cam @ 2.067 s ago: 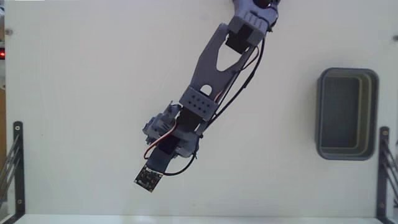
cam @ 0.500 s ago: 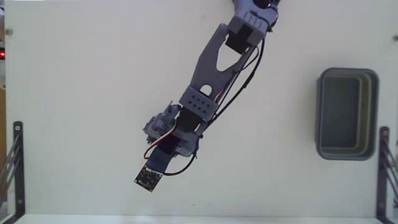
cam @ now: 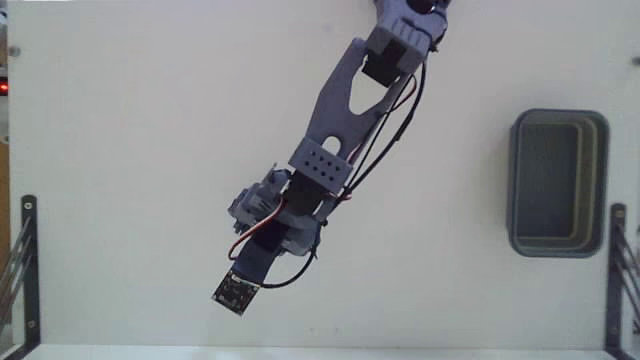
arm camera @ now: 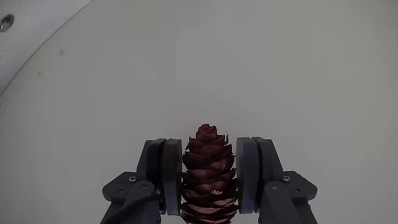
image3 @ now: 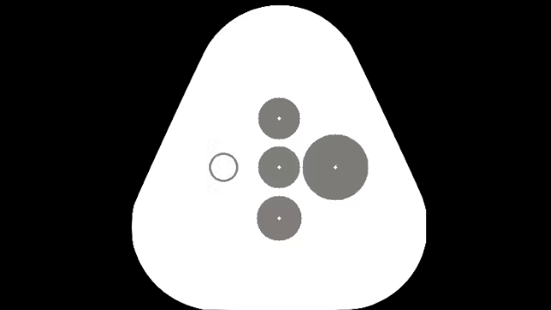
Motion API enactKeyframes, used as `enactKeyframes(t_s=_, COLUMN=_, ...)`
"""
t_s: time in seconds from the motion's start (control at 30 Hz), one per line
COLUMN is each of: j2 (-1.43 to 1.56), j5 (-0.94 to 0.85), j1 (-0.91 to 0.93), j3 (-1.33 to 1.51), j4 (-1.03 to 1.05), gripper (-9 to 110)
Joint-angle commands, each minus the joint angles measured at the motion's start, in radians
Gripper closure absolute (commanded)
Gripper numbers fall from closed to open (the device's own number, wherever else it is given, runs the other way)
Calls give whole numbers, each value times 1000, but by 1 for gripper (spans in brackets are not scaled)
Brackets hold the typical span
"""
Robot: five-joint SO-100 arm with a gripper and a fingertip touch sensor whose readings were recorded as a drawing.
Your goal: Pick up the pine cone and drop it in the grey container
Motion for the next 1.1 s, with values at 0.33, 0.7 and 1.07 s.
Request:
enactKeyframes(t_s=0.33, j2=-45, j5=2, j1=5, j3=-339, j4=214, gripper=56)
enactKeyframes(t_s=0.7, j2=-42, j5=2, j1=5, j3=-326, j4=204, gripper=56)
enactKeyframes(t_s=1.07, j2=-42, j5=2, j1=5, j3=-326, j4=204, gripper=56)
